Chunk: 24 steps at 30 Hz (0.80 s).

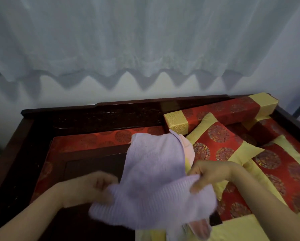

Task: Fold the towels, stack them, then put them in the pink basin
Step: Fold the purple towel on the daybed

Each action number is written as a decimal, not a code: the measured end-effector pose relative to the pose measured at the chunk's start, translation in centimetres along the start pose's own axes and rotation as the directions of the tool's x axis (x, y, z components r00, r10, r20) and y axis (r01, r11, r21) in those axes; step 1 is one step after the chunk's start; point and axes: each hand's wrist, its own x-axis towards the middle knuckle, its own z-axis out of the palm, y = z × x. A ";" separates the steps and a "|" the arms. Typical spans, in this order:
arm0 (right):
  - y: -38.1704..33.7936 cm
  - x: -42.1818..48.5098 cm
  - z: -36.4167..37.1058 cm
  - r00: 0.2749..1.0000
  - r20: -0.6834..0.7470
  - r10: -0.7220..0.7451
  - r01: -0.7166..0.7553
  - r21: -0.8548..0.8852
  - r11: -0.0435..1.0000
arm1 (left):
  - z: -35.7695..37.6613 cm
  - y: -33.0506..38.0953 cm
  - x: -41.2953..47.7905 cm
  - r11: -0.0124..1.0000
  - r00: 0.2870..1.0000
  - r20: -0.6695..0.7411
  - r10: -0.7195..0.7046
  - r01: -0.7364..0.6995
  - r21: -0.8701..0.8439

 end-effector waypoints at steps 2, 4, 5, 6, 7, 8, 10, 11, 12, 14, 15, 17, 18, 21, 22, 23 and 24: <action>1.3 2.0 -1.3 0.948 -0.318 -0.031 0.045 0.036 0.998 | -0.8 1.1 2.3 0.985 0.983 -0.180 0.023 -0.054 -0.167; 2.7 3.9 -2.7 0.827 -0.562 0.030 0.064 0.146 0.987 | -2.0 1.6 5.2 0.985 0.899 -0.439 0.006 -0.081 -0.154; 3.4 4.9 -3.4 0.763 -0.641 0.085 0.061 0.203 0.977 | -2.7 1.3 6.6 0.981 0.854 -0.520 0.000 -0.102 -0.167; 4.0 6.1 -4.0 0.700 -0.702 0.133 0.070 0.253 0.965 | -3.3 0.9 8.0 0.974 0.817 -0.577 -0.013 -0.119 -0.191; 4.7 7.3 -4.8 0.641 -0.749 0.165 0.101 0.296 0.950 | -4.0 0.3 9.5 0.967 0.785 -0.618 -0.037 -0.127 -0.219; 5.0 8.4 -5.4 0.583 -0.786 0.207 0.139 0.347 0.927 | -4.7 -0.1 10.9 0.957 0.755 -0.652 -0.065 -0.138 -0.255; 5.6 10.5 -6.3 0.477 -0.833 0.279 0.234 0.426 0.874 | -5.8 -0.5 13.7 0.934 0.691 -0.713 -0.119 -0.166 -0.317; 5.9 11.6 -7.0 0.432 -0.847 0.309 0.278 0.451 0.848 | -6.4 -0.9 15.3 0.920 0.658 -0.737 -0.154 -0.177 -0.350; 6.2 12.7 -7.5 0.388 -0.853 0.349 0.311 0.478 0.822 | -6.8 -1.1 16.7 0.904 0.626 -0.754 -0.197 -0.182 -0.387; 7.6 15.2 -8.7 0.304 -0.857 0.416 0.307 0.502 0.809 | -7.5 -1.8 19.7 0.850 0.580 -0.762 -0.287 -0.213 -0.482; 8.8 16.6 -9.6 0.270 -0.854 0.445 0.274 0.512 0.814 | -8.0 -2.3 21.5 0.816 0.572 -0.751 -0.329 -0.228 -0.531; 11.2 18.9 -10.8 0.250 -0.847 0.469 0.163 0.514 0.842 | -8.3 -3.2 24.1 0.773 0.577 -0.711 -0.400 -0.205 -0.601; 12.1 19.7 -11.2 0.257 -0.850 0.459 0.089 0.494 0.865 | -8.5 -3.8 25.2 0.771 0.585 -0.696 -0.416 -0.180 -0.611; 14.5 21.8 -13.2 0.327 -0.891 0.315 -0.099 0.299 0.949 | -9.9 -5.6 28.6 0.813 0.601 -0.701 -0.384 -0.141 -0.566; 14.8 22.5 -14.0 0.347 -0.897 0.273 -0.154 0.233 0.960 | -10.7 -5.8 29.5 0.823 0.598 -0.710 -0.373 -0.141 -0.550; 14.9 23.1 -14.8 0.368 -0.895 0.251 -0.219 0.179 0.959 | -11.5 -5.9 30.4 0.832 0.589 -0.721 -0.364 -0.144 -0.537; 15.4 24.0 -15.7 0.384 -0.888 0.253 -0.275 0.152 0.949 | -12.4 -6.1 31.4 0.844 0.589 -0.732 -0.343 -0.149 -0.515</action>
